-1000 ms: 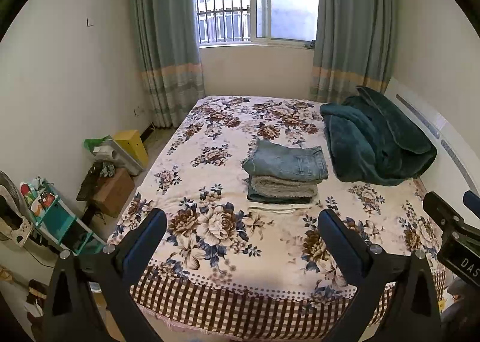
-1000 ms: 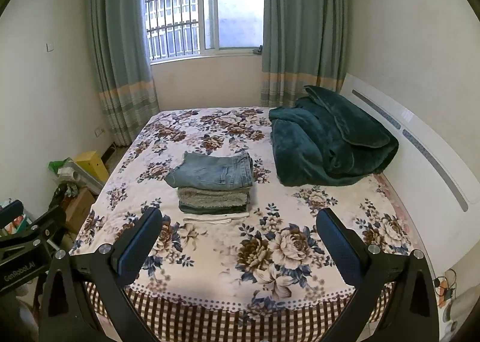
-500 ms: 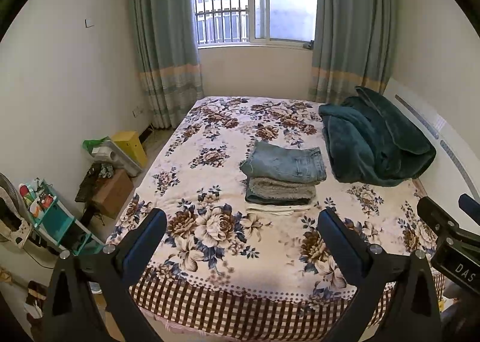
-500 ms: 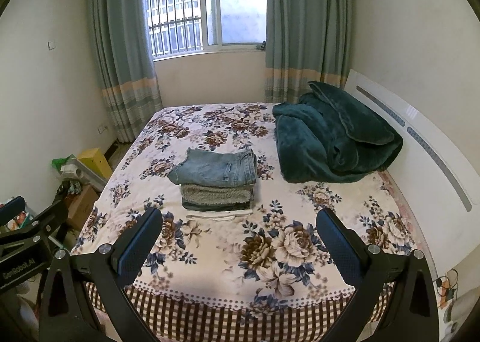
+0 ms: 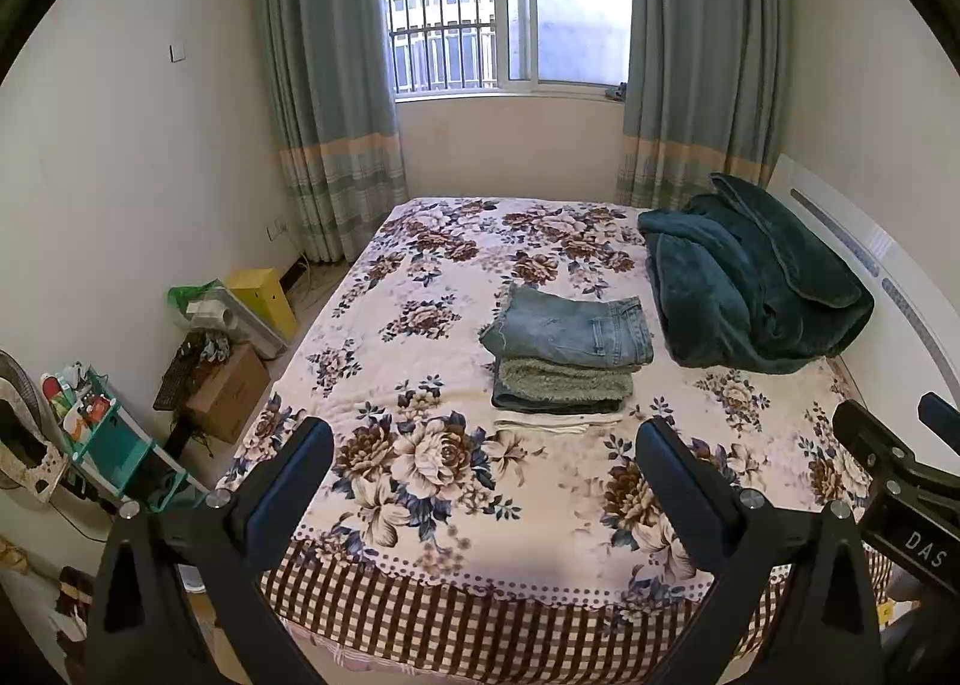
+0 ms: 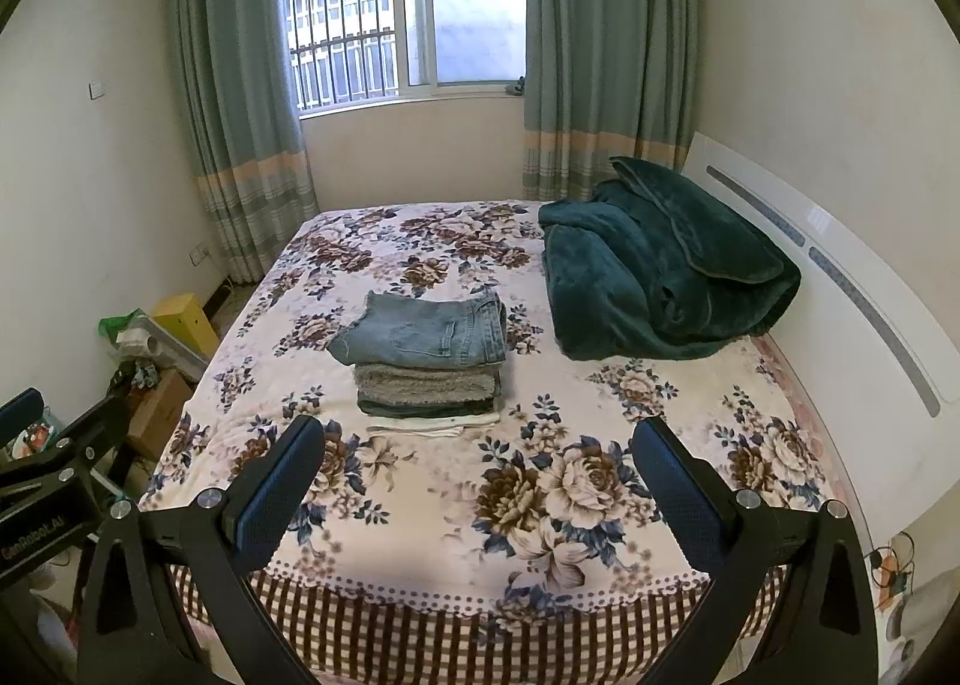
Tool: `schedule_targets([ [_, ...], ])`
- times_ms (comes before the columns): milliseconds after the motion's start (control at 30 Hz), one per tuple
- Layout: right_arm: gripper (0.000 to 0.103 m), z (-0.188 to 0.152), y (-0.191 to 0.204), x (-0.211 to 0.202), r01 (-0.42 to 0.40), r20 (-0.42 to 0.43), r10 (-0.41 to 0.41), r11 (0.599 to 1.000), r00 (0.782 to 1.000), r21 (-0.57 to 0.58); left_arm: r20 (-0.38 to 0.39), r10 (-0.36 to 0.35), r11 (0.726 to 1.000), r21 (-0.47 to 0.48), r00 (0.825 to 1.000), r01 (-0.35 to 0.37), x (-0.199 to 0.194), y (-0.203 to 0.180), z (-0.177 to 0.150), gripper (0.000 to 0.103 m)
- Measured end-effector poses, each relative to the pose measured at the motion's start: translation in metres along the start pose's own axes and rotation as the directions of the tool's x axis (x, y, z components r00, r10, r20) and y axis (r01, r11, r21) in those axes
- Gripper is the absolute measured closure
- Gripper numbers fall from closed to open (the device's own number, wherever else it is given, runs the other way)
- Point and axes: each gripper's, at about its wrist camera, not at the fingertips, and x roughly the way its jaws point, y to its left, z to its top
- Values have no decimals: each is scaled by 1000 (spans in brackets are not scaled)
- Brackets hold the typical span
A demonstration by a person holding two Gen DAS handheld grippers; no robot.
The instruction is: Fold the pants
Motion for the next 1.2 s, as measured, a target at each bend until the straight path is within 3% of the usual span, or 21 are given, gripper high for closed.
schedule_targets([
  [1200, 0, -9, -3, -3, 9, 1, -9, 1000, 1000, 13, 10, 7, 1000, 0, 1000, -7, -2, -7, -1, 0],
])
